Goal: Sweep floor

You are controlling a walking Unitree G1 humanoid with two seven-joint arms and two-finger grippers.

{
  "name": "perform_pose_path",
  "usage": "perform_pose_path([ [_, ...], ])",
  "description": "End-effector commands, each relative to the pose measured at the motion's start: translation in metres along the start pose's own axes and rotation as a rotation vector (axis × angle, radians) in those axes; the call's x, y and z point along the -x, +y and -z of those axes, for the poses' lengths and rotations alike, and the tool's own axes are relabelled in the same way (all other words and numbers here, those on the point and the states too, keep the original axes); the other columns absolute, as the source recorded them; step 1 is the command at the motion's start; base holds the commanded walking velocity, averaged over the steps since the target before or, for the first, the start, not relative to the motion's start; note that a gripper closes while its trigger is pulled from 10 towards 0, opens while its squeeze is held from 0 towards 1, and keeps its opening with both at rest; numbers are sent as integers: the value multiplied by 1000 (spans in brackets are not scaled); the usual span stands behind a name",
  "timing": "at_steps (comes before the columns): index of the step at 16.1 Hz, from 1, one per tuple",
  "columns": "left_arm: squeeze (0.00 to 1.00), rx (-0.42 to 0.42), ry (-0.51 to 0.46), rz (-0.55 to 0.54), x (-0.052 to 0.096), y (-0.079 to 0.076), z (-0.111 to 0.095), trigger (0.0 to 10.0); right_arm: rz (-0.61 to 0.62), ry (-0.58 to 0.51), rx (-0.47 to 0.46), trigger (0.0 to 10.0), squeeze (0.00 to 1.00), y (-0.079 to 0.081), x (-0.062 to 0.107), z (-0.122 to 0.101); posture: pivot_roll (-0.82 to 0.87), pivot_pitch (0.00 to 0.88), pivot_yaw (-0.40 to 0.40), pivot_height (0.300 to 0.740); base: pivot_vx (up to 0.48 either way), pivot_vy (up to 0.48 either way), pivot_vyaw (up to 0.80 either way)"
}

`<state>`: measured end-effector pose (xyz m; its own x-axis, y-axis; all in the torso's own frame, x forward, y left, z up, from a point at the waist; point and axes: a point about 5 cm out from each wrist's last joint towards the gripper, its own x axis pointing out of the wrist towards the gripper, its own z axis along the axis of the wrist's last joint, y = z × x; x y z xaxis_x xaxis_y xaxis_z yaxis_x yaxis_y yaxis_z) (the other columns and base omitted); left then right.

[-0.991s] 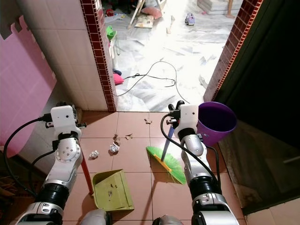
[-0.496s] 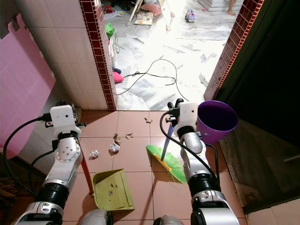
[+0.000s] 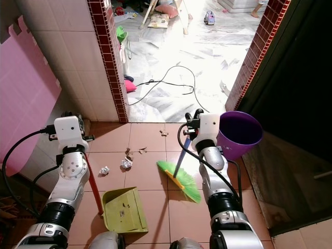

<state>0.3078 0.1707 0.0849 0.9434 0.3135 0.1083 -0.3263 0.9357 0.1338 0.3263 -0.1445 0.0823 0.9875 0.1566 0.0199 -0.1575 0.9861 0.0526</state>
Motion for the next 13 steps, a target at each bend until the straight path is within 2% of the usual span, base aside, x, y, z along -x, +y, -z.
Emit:
perform_pose_path([
  [1,0,-2,-40,-5,-7,1,-10,10000,-4,-6,-29,10000,0,2,-1,-1,-34,0,10,740,0,0,0],
  [4,0,-2,-64,-16,-8,5,-14,10000,11,9,-18,10000,0,-7,1,1,-38,0,10,740,0,0,0],
  [7,0,1,-67,-26,-10,7,-15,10000,10,7,-15,10000,0,-8,1,0,-42,0,10,740,0,0,-723],
  [9,0,0,-78,-31,-11,7,-17,10000,6,3,-16,10000,0,-6,1,0,-42,0,8,740,251,0,-800],
  [13,0,17,-141,-59,-15,8,-33,10000,-10,-17,-10,10000,0,-5,0,-5,-45,0,7,740,323,288,0],
])
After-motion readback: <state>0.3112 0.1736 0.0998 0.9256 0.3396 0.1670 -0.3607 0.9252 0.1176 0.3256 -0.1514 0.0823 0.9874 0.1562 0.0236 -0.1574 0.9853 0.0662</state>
